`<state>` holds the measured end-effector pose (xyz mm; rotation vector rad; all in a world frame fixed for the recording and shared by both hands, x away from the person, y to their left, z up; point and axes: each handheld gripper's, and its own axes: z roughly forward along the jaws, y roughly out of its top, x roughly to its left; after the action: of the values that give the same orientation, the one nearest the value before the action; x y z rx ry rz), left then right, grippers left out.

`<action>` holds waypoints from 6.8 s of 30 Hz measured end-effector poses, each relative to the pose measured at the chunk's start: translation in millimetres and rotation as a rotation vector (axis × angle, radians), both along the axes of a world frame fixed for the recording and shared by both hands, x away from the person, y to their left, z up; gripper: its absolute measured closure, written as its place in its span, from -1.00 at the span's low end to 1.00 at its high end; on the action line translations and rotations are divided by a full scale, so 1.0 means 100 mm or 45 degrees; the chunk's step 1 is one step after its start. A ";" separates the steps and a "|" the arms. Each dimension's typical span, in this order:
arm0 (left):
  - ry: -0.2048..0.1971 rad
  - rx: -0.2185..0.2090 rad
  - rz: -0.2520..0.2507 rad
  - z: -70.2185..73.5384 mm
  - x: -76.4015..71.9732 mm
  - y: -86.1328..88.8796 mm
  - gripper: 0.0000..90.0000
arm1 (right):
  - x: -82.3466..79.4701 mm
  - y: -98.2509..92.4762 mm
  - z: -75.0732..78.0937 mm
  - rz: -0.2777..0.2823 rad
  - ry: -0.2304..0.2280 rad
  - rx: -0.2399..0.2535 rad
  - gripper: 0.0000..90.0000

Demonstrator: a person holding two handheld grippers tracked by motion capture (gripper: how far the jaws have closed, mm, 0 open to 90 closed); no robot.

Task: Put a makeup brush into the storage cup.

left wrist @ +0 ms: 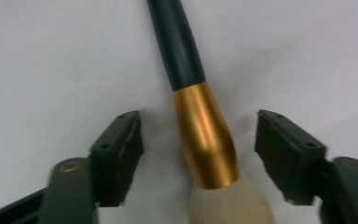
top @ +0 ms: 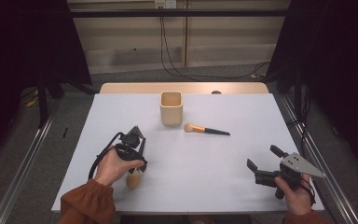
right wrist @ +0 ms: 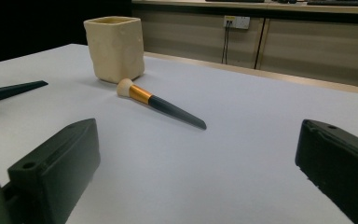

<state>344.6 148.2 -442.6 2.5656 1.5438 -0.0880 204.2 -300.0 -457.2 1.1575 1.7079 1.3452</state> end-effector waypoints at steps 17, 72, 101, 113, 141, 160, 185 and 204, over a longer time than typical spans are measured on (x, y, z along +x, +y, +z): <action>-0.052 0.122 -0.064 -0.02 -0.05 -0.09 0.07 | 0.01 0.00 0.00 -0.015 0.002 -0.004 -1.00; -0.288 -0.249 -0.121 0.23 -0.12 0.27 0.47 | 0.01 0.00 -0.01 -0.021 0.010 -0.011 -1.00; -0.699 -0.624 -0.125 0.26 -0.33 0.50 0.47 | 0.01 -0.01 -0.01 -0.024 0.011 0.005 -1.00; -0.721 -0.735 -0.207 0.28 -0.39 0.45 0.47 | 0.02 0.00 0.00 -0.007 -0.002 0.009 -1.00; -0.640 -0.836 -0.500 0.45 -0.38 0.08 0.47 | 0.04 0.10 0.19 0.123 -0.052 0.072 -0.96; -0.600 -0.826 -0.646 0.52 -0.39 -0.15 0.47 | 0.25 0.32 0.32 0.367 -0.054 0.034 -1.00; -0.496 -0.757 -0.859 0.67 -0.42 -0.44 0.48 | 0.51 0.65 0.57 0.667 0.020 -0.049 -0.98; -0.408 -0.638 -0.979 0.69 -0.45 -0.65 0.47 | 0.77 0.91 0.73 0.972 0.367 -0.324 -0.96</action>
<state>299.4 83.0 -373.4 2.4281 0.3135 -0.1170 281.0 -208.9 -384.0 0.5768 2.6068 1.3471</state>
